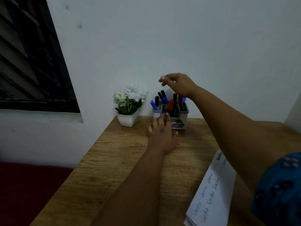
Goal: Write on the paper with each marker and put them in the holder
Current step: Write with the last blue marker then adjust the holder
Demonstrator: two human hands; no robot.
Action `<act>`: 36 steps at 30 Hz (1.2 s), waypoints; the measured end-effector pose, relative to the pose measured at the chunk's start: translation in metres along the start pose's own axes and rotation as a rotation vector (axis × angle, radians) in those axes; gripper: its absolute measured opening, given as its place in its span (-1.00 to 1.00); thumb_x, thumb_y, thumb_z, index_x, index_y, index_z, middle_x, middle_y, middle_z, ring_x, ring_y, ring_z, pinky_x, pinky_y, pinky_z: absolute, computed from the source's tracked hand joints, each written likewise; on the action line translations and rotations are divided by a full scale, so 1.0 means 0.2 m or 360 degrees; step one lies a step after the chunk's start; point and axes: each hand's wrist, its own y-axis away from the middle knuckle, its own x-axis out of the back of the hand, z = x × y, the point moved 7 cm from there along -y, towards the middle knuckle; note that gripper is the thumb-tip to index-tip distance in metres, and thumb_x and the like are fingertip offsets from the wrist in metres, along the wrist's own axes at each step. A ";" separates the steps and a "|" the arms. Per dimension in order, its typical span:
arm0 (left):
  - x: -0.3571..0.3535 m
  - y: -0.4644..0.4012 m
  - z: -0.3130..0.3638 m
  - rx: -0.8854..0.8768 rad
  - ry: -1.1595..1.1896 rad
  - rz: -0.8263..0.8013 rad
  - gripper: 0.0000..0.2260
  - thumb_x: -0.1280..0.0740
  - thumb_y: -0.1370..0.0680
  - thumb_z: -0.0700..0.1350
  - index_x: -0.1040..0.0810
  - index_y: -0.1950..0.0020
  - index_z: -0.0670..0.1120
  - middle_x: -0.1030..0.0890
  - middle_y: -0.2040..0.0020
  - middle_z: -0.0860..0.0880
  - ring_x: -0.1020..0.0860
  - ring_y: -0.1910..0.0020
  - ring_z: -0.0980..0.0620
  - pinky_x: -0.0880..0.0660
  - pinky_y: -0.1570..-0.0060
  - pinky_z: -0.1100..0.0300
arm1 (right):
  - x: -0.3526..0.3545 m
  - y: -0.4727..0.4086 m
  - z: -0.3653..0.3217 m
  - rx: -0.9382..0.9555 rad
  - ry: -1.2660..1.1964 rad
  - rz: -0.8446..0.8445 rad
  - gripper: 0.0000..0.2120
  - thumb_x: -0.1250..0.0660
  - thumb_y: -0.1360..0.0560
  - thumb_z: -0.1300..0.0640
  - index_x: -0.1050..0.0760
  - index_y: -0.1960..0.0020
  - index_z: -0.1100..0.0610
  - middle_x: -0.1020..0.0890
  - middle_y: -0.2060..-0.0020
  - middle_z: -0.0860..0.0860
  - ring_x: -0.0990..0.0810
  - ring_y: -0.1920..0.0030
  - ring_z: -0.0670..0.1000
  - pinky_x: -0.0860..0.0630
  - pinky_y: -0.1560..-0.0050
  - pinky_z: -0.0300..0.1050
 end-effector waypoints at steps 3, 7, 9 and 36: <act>0.01 0.00 0.00 0.0014 0.0026 0.0039 -0.40 -0.09 -0.62 0.11 0.10 -0.59 0.03 -0.02 -0.57 -0.06 0.04 -0.50 -0.16 0.03 -0.41 -0.22 | -0.08 0.00 -0.09 0.0146 0.0220 -0.0336 -0.44 -0.44 -0.39 -0.23 -0.47 -0.33 -0.07 -0.57 -0.06 -0.12 -0.52 -0.11 -0.10 -0.44 -0.13 -0.14; 0.04 0.00 0.00 0.0007 0.0071 0.0144 -0.46 -0.06 -0.63 0.12 -0.01 -0.57 0.03 -0.11 -0.52 -0.06 -0.05 -0.45 -0.11 -0.05 -0.37 -0.20 | -0.24 -0.03 -0.14 0.0226 0.0708 -0.0604 -0.63 -0.48 -0.46 0.08 -0.57 -0.25 0.05 -0.60 -0.01 -0.01 -0.56 0.00 0.01 -0.48 -0.05 -0.09; 0.08 0.00 -0.01 0.0029 0.0145 0.0290 -0.51 -0.08 -0.63 0.11 -0.14 -0.54 0.02 -0.24 -0.43 -0.07 -0.19 -0.35 -0.09 -0.17 -0.27 -0.12 | -0.24 -0.06 -0.13 0.0204 0.0680 -0.0569 -0.82 -0.44 -0.48 0.22 -0.64 -0.09 0.16 -0.67 0.00 0.08 -0.60 0.00 0.05 -0.47 0.01 -0.13; 0.17 0.02 -0.15 0.0392 0.0586 0.0684 -0.70 -0.27 -0.55 0.00 -0.37 -0.22 -0.09 -0.41 -0.21 -0.07 -0.33 -0.22 -0.06 -0.35 -0.13 0.02 | -0.17 -0.19 0.00 -0.0010 0.0485 -0.0361 -0.54 -0.41 -0.52 0.12 -0.41 -0.39 0.01 -0.52 -0.27 0.09 -0.51 -0.18 0.10 -0.37 -0.13 -0.09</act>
